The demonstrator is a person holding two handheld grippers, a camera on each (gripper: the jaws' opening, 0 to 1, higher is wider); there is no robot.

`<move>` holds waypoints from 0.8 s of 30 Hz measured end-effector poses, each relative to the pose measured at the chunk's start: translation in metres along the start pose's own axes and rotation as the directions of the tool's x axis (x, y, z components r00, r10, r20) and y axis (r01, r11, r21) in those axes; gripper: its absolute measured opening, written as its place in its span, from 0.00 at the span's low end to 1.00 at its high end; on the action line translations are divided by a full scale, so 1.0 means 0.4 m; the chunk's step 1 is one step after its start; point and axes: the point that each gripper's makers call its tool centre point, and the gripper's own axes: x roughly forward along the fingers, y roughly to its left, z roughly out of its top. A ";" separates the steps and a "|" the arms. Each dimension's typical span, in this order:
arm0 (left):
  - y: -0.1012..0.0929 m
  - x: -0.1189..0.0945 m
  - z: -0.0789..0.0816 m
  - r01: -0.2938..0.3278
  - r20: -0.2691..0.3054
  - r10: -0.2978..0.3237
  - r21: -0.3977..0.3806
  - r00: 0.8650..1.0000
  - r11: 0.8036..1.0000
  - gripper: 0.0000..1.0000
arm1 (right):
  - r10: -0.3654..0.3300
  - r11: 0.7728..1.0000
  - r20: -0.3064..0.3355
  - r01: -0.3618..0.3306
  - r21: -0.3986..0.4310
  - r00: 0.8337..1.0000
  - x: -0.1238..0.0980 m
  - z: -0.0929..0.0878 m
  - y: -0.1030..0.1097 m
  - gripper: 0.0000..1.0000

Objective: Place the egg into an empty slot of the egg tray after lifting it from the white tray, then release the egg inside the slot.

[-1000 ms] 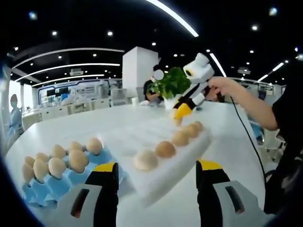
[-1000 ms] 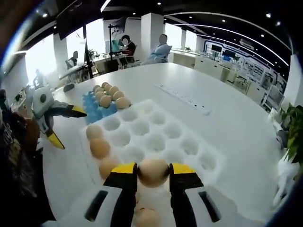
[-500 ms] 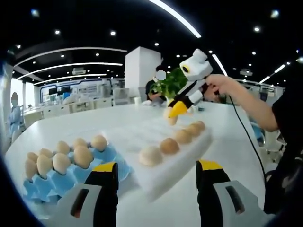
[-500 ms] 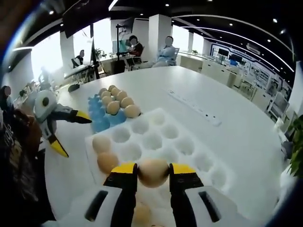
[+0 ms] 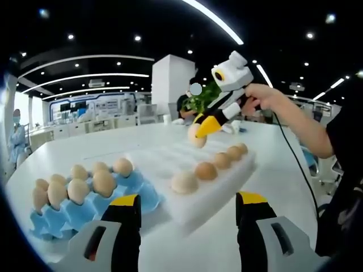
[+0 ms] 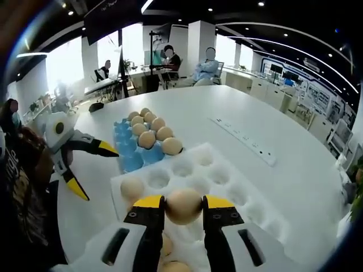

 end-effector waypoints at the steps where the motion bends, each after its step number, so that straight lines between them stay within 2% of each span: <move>1: 0.000 -0.001 -0.001 -0.001 -0.001 0.001 -0.001 1.000 1.000 0.69 | 0.006 1.000 0.002 -0.006 0.000 1.000 0.005 0.003 0.004 0.28; 3: 0.003 -0.004 -0.002 -0.002 -0.001 0.002 -0.001 1.000 1.000 0.69 | 0.012 1.000 0.005 -0.012 -0.004 1.000 0.017 0.011 0.020 0.28; 8: 0.009 -0.008 -0.009 -0.005 -0.003 0.005 -0.008 1.000 1.000 0.69 | 0.026 1.000 0.013 -0.026 -0.017 1.000 0.041 0.040 0.014 0.28; 19: 0.019 -0.017 -0.022 -0.007 -0.013 0.007 -0.014 1.000 1.000 0.69 | 0.061 0.996 0.031 -0.059 -0.060 0.998 0.091 0.097 0.048 0.28; 24: 0.033 -0.023 -0.024 -0.016 -0.010 0.016 -0.019 1.000 1.000 0.69 | 0.085 0.994 0.022 -0.083 -0.074 0.996 0.117 0.097 0.068 0.28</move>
